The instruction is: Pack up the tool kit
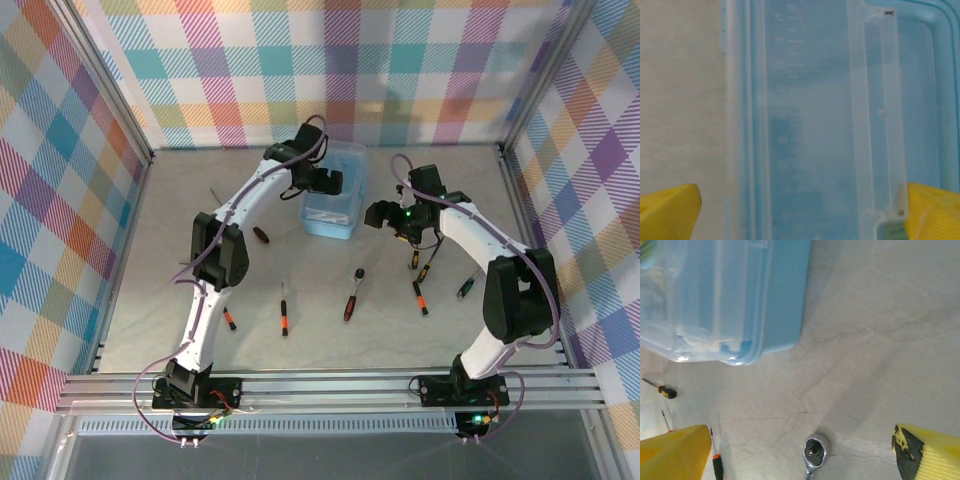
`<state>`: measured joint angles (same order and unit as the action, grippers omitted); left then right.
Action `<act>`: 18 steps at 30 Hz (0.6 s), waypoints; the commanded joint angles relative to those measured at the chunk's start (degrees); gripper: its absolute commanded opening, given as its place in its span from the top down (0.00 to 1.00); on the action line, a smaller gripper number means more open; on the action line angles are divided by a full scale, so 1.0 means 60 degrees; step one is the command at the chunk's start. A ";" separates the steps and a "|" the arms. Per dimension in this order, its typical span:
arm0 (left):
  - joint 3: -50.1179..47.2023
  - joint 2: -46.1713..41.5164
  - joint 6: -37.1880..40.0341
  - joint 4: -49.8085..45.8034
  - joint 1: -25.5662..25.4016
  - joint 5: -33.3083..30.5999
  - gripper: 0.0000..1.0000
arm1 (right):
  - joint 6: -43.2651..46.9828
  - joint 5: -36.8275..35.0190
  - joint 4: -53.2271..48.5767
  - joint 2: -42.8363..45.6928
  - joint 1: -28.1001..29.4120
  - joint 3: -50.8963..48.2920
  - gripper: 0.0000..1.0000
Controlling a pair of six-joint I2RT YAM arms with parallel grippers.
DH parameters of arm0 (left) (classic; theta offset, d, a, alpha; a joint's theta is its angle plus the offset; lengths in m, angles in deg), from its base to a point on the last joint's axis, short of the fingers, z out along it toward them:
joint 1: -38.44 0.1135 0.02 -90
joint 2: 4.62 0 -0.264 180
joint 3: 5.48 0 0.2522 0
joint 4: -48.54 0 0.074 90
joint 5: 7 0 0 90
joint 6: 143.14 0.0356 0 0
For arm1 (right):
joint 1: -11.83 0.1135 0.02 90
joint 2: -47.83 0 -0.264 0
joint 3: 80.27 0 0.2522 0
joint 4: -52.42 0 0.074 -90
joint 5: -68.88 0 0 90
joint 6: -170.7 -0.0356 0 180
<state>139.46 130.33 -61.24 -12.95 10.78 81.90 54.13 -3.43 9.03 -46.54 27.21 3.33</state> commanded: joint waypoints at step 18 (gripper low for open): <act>-0.6210 -0.3495 -0.3161 0.2075 -0.0283 0.0111 0.16 | -0.0960 0.0428 0.0750 -0.0163 -0.0007 0.0086 0.14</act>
<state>101.36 107.60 -76.15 3.36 9.64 81.90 49.87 -3.16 11.09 -47.13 27.21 2.59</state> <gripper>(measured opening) 0.839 0.860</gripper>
